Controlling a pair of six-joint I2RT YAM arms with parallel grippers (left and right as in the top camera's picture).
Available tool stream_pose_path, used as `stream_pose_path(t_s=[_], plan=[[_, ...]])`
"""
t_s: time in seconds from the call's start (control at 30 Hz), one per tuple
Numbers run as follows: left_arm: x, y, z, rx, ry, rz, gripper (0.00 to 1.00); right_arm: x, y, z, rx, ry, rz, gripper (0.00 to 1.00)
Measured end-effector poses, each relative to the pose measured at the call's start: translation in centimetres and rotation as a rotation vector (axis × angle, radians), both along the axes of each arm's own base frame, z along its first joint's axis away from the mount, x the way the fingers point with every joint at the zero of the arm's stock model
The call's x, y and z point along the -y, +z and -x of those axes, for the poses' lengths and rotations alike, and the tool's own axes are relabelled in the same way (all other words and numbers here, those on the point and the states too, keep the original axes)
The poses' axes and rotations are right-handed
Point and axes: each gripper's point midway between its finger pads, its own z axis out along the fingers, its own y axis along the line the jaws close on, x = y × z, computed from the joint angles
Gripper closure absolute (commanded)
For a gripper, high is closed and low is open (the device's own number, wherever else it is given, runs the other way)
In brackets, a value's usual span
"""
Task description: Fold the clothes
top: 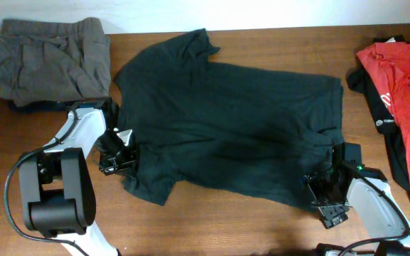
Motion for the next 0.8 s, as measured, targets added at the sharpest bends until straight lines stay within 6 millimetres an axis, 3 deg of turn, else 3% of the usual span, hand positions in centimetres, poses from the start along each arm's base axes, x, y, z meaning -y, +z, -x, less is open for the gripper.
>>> stream_pose_path(t_s=[0.43,0.8], plan=[[0.0,0.0,0.0,0.0,0.0,0.0,0.99,0.4,-0.6,0.3,0.015,-0.02,0.032,0.06],[0.0,0.0,0.0,0.0,0.0,0.0,0.99,1.0,-0.4,-1.6,0.125,-0.01,0.065,0.12]])
